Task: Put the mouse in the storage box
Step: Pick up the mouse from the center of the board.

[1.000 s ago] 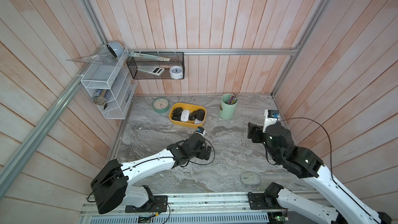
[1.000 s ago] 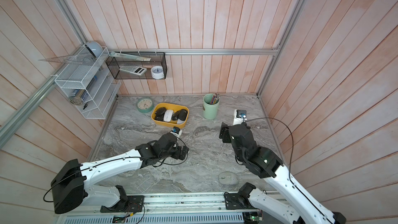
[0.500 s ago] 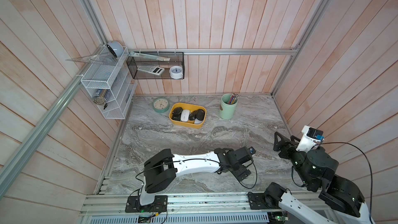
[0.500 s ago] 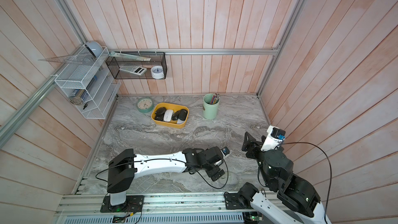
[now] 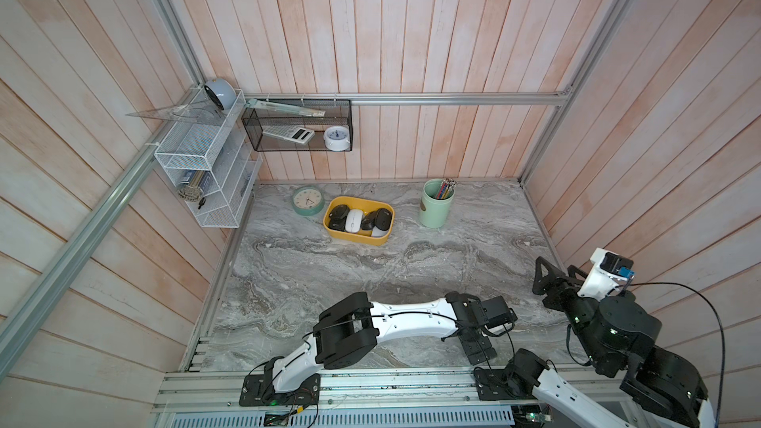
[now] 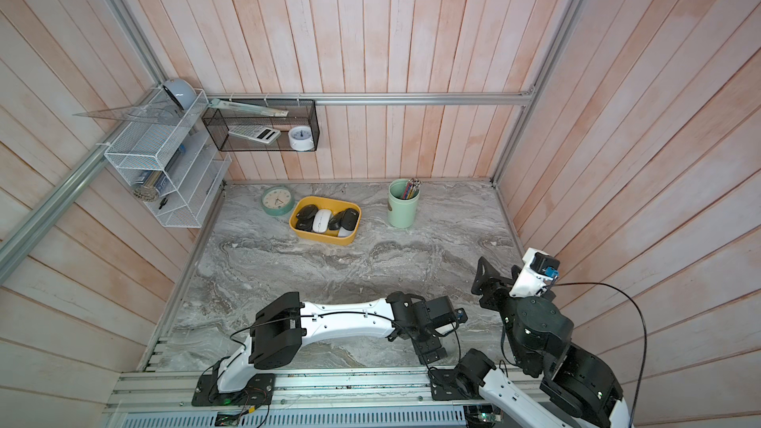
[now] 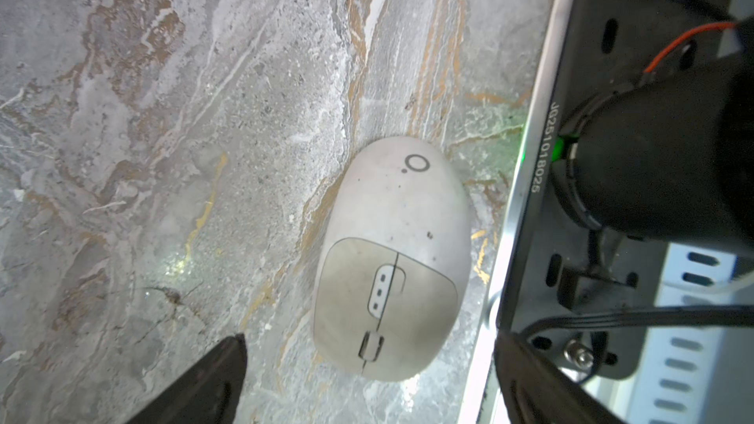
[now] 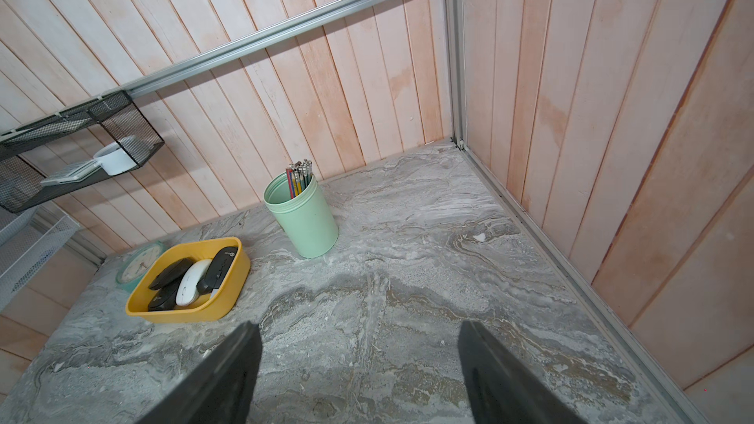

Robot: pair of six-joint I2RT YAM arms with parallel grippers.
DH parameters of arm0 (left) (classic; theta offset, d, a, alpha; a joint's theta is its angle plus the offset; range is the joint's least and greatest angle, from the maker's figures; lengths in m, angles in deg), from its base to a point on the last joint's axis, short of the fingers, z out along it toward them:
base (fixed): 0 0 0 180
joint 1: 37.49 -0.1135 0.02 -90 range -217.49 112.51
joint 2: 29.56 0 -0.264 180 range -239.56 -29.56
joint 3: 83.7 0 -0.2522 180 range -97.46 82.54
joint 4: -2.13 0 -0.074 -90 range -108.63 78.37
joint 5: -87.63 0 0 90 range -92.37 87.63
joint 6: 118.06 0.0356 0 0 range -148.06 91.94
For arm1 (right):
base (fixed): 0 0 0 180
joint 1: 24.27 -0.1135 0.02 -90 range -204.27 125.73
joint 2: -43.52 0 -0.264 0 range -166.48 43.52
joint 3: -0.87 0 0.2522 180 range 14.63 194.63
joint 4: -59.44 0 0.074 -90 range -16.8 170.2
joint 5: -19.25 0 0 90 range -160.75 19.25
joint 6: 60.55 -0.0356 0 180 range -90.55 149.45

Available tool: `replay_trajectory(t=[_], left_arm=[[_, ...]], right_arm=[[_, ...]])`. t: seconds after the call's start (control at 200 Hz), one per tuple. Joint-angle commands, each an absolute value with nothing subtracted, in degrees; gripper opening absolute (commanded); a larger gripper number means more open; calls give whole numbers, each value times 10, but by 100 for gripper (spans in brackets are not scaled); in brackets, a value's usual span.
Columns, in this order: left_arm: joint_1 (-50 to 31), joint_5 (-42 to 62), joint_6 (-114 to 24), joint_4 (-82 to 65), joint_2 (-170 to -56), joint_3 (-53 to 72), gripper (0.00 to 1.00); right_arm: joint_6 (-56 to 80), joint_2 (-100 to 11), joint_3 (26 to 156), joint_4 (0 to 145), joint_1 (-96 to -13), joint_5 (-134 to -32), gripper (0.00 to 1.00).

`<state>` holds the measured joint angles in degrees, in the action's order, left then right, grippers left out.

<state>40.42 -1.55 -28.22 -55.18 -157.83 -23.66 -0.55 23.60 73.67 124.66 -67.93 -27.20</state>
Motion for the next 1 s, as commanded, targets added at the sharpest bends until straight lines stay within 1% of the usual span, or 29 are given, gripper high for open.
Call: replay_trajectory(t=[0.0,0.155,0.225,0.405,0.55,0.705,0.84,0.995], left_arm=[[406,-17,-274,-568,-1606,-267,100],[406,-11,-273,-568,-1630,-286,100],[405,-7,-274,-570,-1640,-297,96],[405,-5,-276,-570,-1655,-304,80],[405,-30,-284,-548,-1641,-283,61],[400,-63,-298,-492,-1590,-220,52],[369,-64,-334,-439,-1532,-152,45],[310,-44,-384,-380,-1444,-53,44]], right_arm=[[-4,243,729,1262,-677,-261,82],[-4,244,724,1265,-677,-259,82],[-4,245,722,1267,-677,-257,82],[-10,247,723,1269,-677,-261,83],[-14,249,725,1272,-677,-261,83],[-18,248,728,1274,-677,-263,83],[-21,246,730,1274,-676,-264,83],[-24,238,730,1276,-677,-261,83]])
